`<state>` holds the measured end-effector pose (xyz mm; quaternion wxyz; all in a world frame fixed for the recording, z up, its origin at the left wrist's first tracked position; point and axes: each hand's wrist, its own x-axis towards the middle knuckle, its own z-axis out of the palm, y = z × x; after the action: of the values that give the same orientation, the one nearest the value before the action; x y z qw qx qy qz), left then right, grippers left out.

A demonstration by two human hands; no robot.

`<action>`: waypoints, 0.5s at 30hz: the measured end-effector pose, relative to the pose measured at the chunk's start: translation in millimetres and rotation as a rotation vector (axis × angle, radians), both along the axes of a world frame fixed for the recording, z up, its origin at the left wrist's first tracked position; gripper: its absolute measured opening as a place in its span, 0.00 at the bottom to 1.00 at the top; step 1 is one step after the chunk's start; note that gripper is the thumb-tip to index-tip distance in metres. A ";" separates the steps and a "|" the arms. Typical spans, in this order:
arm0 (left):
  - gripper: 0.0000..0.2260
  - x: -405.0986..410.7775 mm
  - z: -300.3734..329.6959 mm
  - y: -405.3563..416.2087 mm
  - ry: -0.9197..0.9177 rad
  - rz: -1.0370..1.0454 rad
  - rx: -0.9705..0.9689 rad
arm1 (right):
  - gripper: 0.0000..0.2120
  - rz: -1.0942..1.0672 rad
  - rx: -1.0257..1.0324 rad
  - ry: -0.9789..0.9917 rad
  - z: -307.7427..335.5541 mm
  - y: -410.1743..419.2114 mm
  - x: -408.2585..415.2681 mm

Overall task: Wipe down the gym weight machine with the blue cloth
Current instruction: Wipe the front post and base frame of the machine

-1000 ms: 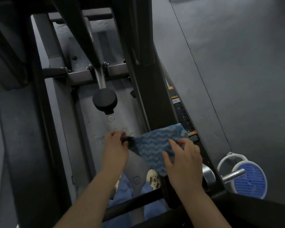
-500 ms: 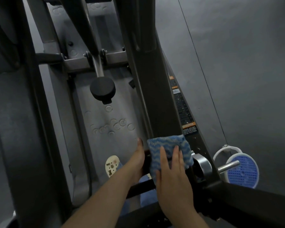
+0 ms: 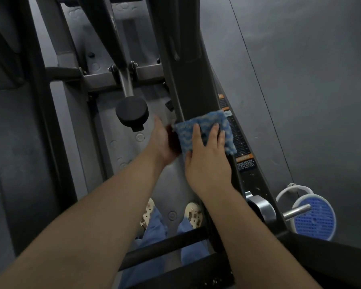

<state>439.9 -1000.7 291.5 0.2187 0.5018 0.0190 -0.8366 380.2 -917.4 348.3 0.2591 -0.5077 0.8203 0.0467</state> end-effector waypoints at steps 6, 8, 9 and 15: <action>0.34 -9.8 8.4 -11.4 -0.061 -0.058 -0.169 | 0.33 0.048 -0.006 0.054 -5.2 -1.3 -7.2; 0.35 -8.1 4.1 2.1 -0.097 -0.185 -0.200 | 0.33 0.037 -0.003 0.045 -5.0 11.4 -6.8; 0.35 -6.3 2.0 12.0 -0.097 -0.236 -0.194 | 0.33 0.032 0.011 0.039 -5.2 20.0 -5.7; 0.38 7.6 -7.4 88.5 -0.063 -0.437 0.033 | 0.39 0.033 0.080 0.111 -9.9 91.4 7.9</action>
<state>447.5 -912.3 284.1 0.0246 0.5235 -0.0833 -0.8476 388.1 -825.9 338.3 0.2326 -0.5069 0.8225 0.1116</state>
